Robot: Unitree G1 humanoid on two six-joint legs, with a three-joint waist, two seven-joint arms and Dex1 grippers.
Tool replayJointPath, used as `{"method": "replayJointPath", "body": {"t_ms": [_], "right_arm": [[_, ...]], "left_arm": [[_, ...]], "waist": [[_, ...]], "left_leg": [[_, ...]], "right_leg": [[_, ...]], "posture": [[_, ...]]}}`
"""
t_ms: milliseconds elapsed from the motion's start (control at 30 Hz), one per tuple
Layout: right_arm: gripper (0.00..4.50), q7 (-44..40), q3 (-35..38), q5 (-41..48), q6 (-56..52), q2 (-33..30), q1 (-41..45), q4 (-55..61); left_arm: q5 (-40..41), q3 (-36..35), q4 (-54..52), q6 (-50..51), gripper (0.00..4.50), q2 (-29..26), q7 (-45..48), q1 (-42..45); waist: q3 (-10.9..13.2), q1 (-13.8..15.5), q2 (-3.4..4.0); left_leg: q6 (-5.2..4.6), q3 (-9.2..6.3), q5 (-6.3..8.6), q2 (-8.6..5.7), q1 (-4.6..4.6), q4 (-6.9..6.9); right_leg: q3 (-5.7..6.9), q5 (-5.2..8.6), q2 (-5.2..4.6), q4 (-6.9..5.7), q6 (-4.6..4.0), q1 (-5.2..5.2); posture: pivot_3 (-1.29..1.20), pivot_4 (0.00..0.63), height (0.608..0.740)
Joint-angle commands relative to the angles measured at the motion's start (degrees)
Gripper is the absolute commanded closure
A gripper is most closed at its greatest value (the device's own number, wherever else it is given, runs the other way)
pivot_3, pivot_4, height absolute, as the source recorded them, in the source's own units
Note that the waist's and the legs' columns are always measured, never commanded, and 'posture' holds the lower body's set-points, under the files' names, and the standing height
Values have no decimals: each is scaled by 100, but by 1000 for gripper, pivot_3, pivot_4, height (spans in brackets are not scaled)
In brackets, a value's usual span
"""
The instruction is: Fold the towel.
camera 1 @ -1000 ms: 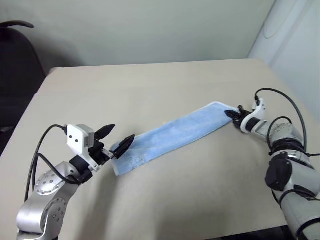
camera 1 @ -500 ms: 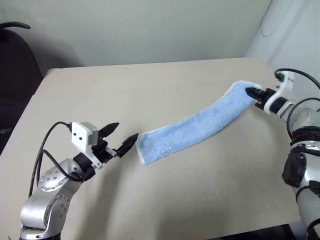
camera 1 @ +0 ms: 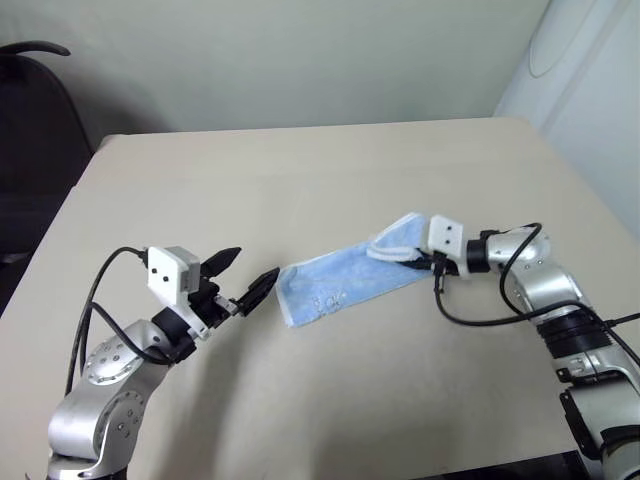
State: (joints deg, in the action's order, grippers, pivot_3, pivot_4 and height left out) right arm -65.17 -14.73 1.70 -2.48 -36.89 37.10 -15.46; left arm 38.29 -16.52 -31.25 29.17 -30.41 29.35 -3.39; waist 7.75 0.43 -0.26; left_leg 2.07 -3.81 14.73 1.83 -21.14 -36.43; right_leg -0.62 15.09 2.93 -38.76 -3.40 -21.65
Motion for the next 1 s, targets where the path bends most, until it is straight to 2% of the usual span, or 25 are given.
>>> {"method": "replayJointPath", "body": {"t_ms": [33,67,167,433,600,700,767,933,967,1000], "right_arm": [[4447,90,11,-129,230,22,46,110],[4447,59,17,-118,200,41,40,92],[3788,-144,68,85,-97,66,-37,169],[1069,-577,624,1196,-1414,-114,-504,1244],[1069,-475,1454,2180,-2409,-244,-427,1490],[1698,119,1539,1971,-2446,59,20,679],[2424,285,1442,1794,-2304,219,145,361],[4203,563,1056,1177,-1455,876,472,-1259],[4469,605,939,1004,-1237,983,490,-1648],[4469,622,847,861,-1042,1064,497,-1950]], "left_arm": [[-15,-2,-251,-75,0,29,-48,-70],[-16,3,-267,-77,0,38,-53,-95],[-5,16,-294,-74,0,55,-70,-143],[170,-107,-309,-37,0,68,-99,-269],[682,-463,-301,124,0,291,-329,-564],[1361,-762,-292,352,0,470,-573,-736],[1623,-893,-277,462,0,466,-649,-808],[2280,-1056,-360,704,0,497,-1017,-1050],[2348,-1030,-444,743,0,507,-1091,-1144],[2407,-1006,-513,769,0,511,-1157,-1224]], "waist": [[0,0,0],[-1,1,-1],[-1,0,-2],[0,0,-4],[1,1,-7],[-1,-22,-14],[-4,-27,-20],[-2,-25,-18],[-2,-25,-17],[-2,-23,-17]], "left_leg": [[0,0,0,0,0,0],[0,0,0,0,0,1],[0,-1,0,0,1,1],[10,0,-6,0,1,1],[29,2,-16,-2,6,0],[47,2,-27,-2,17,-5],[44,2,-25,-2,28,-5],[10,-1,-6,-2,29,-2],[10,-1,-6,-2,26,-3],[10,-1,-6,-2,24,-3]], "right_leg": [[0,0,0,0,0,0],[0,0,0,0,0,0],[0,1,0,2,1,1],[0,3,0,6,4,5],[-1,9,0,19,16,21],[-3,13,0,21,22,33],[-6,12,0,19,23,42],[-6,13,0,19,23,38],[-6,13,0,19,23,35],[-6,13,0,20,23,34]], "posture": [[0,150,740],[0,150,740],[0,150,740],[0,150,740],[0,150,740],[0,150,740],[0,150,740],[0,150,740],[0,150,740],[0,150,740]]}}
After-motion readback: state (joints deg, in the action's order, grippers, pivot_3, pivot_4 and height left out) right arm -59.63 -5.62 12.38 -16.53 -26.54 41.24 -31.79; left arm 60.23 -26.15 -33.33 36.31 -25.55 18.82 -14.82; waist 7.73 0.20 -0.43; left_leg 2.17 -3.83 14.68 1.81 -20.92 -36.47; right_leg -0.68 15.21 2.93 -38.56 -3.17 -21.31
